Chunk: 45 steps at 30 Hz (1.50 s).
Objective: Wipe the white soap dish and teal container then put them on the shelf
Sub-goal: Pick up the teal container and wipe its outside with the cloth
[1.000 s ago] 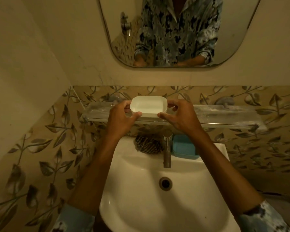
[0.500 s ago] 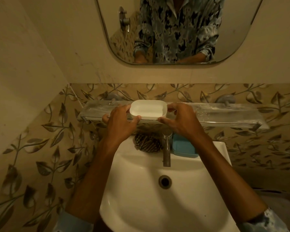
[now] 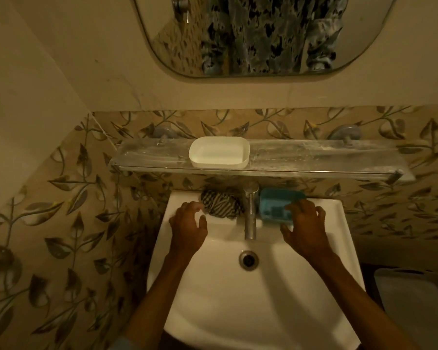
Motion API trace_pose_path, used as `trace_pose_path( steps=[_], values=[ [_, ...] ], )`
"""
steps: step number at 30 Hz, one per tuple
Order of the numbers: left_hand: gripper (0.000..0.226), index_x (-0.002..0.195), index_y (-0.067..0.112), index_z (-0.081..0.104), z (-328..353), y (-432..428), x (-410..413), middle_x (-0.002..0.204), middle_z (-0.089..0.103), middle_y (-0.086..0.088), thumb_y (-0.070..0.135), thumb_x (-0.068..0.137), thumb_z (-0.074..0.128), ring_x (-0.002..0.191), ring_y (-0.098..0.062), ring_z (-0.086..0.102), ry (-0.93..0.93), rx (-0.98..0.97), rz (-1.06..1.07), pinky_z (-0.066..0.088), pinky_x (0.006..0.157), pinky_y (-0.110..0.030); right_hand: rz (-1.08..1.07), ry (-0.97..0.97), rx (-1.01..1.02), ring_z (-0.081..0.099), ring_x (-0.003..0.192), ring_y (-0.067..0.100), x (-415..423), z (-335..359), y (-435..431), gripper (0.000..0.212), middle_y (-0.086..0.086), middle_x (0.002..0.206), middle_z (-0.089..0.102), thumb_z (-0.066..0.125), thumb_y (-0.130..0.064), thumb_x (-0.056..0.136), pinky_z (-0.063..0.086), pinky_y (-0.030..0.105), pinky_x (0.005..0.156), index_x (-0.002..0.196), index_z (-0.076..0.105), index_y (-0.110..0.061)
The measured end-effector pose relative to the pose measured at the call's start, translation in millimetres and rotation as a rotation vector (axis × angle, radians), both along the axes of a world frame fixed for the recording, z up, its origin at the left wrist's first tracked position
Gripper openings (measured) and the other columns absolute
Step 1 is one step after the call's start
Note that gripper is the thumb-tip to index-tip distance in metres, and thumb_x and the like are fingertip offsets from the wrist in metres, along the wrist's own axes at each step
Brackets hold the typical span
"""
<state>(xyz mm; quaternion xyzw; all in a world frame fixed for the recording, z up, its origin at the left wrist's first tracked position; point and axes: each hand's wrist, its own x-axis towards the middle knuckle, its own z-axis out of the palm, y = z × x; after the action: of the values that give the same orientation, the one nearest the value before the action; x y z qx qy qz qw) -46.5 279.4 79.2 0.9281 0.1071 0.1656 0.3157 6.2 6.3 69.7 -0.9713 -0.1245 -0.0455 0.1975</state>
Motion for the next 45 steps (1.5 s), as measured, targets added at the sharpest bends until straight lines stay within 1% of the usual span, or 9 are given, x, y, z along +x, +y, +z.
trace_pose_path(
  steps=[5,10,16,21,24,30,38,43,45],
  values=[
    [0.065,0.139,0.006,0.034,-41,-2,36,0.136,0.042,-0.017,0.019,0.083,0.065,0.128,-0.033,0.039,0.432,0.01,-0.037,0.036,0.105,-0.046,0.021,0.083,-0.205,0.018,0.147,0.032,15,-25,-9,0.071,0.014,0.154,0.033,0.075,-0.023,0.08,-0.001,0.055,0.116,0.143,0.043,-0.016],
    [0.095,0.147,0.011,0.019,-53,-12,62,0.153,0.02,-0.015,0.026,0.073,0.076,0.136,-0.037,0.024,0.416,0.203,-0.083,0.034,0.106,-0.051,0.014,0.129,-0.265,0.009,0.15,0.026,15,-30,-14,0.063,0.008,0.157,0.028,0.065,-0.02,0.088,-0.004,0.055,0.117,0.146,0.039,-0.02],
    [0.095,0.147,0.021,0.024,-65,-25,73,0.155,0.018,-0.008,0.034,0.07,0.078,0.143,-0.034,0.01,0.408,0.418,-0.183,0.03,0.108,-0.052,0.005,0.097,-0.099,0.02,0.147,0.026,4,-26,-25,0.052,0.011,0.151,0.039,0.066,-0.008,0.086,-0.003,0.053,0.117,0.136,0.053,-0.016],
    [0.061,0.127,0.021,0.053,-73,-24,75,0.146,0.035,-0.009,0.032,0.072,0.077,0.138,-0.035,0.022,0.411,0.472,-0.162,0.035,0.102,-0.052,-0.076,0.086,0.249,0.055,0.119,0.033,-20,-14,-32,0.013,0.016,0.117,0.065,0.063,-0.013,0.091,0.031,0.054,0.11,0.102,0.068,-0.006],
    [0.043,0.118,0.02,0.059,-75,-22,74,0.139,0.043,-0.01,0.024,0.077,0.071,0.129,-0.034,0.034,0.411,0.492,-0.146,0.038,0.097,-0.048,-0.145,0.158,0.602,0.064,0.09,0.022,-40,-4,-35,0.014,0.005,0.093,0.067,0.06,-0.018,0.094,0.054,0.025,0.068,0.095,0.066,-0.006],
    [0.045,0.125,0.012,0.055,-71,-18,57,0.127,0.054,-0.014,0.02,0.082,0.067,0.115,-0.034,0.046,0.371,0.186,-0.126,0.043,0.092,-0.042,-0.353,0.349,1.097,0.068,0.092,0.016,-79,-1,-44,0.016,0.002,0.097,0.071,0.058,-0.02,0.095,0.053,0.019,0.06,0.104,0.065,-0.009],
    [0.044,0.12,0.014,0.045,-31,-26,-28,0.11,0.058,-0.005,0.021,0.084,0.069,0.091,-0.019,0.061,0.161,-0.589,0.075,0.051,0.054,-0.015,-0.233,0.509,1.306,0.071,0.092,0.011,-120,3,-51,0.042,-0.006,0.104,0.074,0.069,-0.019,0.078,0.056,0.021,0.064,0.118,0.059,-0.025],
    [0.01,0.08,0.028,0.063,8,-38,-76,0.08,0.066,0.012,0.03,0.076,0.071,0.075,0.004,0.062,0.012,-0.582,-0.023,0.044,0.056,-0.004,-0.13,0.413,1.205,0.07,0.086,0.004,-139,9,-47,0.021,-0.009,0.096,0.075,0.064,-0.013,0.087,0.052,0.014,0.066,0.106,0.067,-0.022],
    [0.018,0.068,0.025,0.06,22,-45,-85,0.084,0.059,0.01,0.042,0.069,0.066,0.077,0.007,0.056,-0.044,-0.508,-0.052,0.04,0.065,-0.001,-0.106,0.388,1.144,0.068,0.081,0.0,-145,12,-44,0.015,-0.011,0.089,0.074,0.06,-0.014,0.091,0.051,0.012,0.064,0.098,0.07,-0.024]
  ],
)
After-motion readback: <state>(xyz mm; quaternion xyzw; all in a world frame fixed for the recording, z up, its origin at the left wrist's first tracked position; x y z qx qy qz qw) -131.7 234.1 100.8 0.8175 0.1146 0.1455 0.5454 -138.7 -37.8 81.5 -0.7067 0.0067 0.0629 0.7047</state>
